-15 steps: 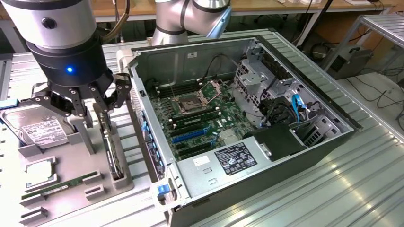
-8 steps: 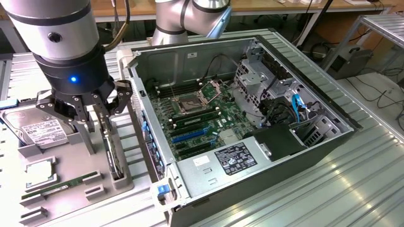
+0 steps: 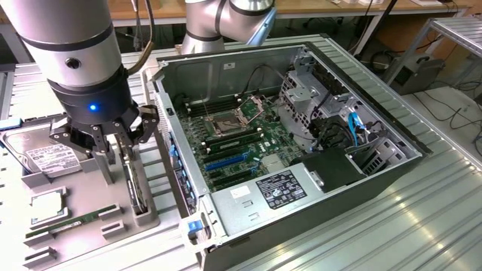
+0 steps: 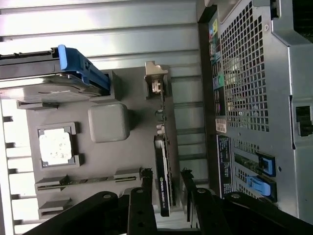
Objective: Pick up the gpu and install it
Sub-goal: 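Pick up the gpu and move the gpu toward the slot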
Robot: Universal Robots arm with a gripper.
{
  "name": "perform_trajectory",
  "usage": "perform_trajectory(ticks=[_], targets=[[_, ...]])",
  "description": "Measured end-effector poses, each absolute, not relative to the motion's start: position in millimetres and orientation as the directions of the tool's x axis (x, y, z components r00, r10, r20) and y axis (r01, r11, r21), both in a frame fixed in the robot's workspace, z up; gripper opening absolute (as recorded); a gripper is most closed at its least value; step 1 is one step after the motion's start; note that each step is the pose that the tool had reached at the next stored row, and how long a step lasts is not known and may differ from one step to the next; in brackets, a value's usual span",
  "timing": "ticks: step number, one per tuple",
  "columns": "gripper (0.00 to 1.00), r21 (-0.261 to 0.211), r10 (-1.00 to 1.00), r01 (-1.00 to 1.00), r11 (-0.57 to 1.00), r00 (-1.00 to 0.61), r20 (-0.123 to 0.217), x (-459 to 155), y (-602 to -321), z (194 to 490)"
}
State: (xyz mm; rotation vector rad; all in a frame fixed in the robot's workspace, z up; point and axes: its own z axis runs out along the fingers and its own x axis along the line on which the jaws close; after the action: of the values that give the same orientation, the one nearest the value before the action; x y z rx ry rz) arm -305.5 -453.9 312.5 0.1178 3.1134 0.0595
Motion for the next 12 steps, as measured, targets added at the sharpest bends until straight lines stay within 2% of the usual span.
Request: perform_trajectory(ticks=[12], targets=[[0.36,0.039,0.075,0.073,0.997,-0.997,-0.027,-305.5,-453.9,284.1]])
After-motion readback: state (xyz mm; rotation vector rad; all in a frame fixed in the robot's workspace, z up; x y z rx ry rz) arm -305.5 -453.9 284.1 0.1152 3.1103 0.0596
